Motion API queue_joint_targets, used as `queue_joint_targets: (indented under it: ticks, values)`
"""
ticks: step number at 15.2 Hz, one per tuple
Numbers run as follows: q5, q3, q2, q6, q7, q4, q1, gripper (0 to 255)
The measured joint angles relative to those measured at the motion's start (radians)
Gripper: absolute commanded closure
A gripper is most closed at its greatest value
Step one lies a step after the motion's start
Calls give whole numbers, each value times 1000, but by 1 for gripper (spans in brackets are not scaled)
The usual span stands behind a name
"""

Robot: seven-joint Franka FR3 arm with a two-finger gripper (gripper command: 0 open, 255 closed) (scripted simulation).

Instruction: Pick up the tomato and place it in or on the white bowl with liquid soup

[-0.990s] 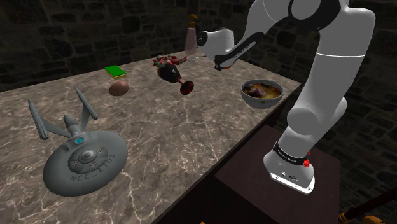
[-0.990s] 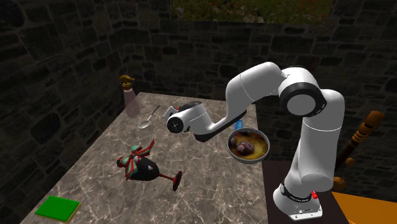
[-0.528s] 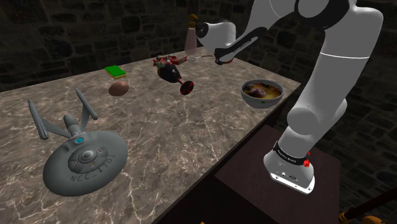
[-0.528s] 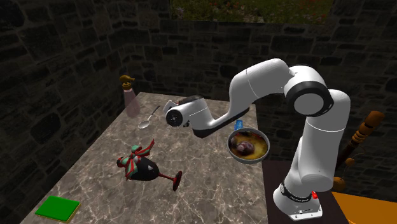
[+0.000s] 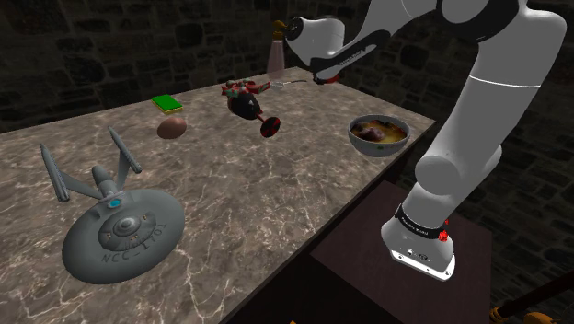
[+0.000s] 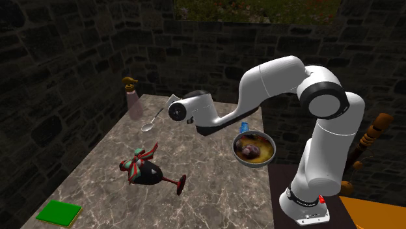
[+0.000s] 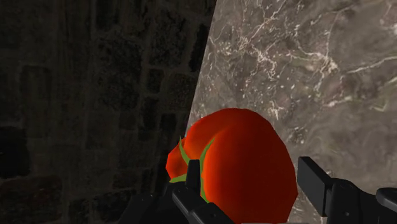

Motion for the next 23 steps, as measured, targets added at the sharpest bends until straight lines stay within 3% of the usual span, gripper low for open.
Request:
queue_joint_targets:
  ticks: [14, 23]
  values:
    - [71, 7, -66, -69, -142, 79, 2, 255]
    - [117, 41, -367, -101, -104, -234, 40, 255]
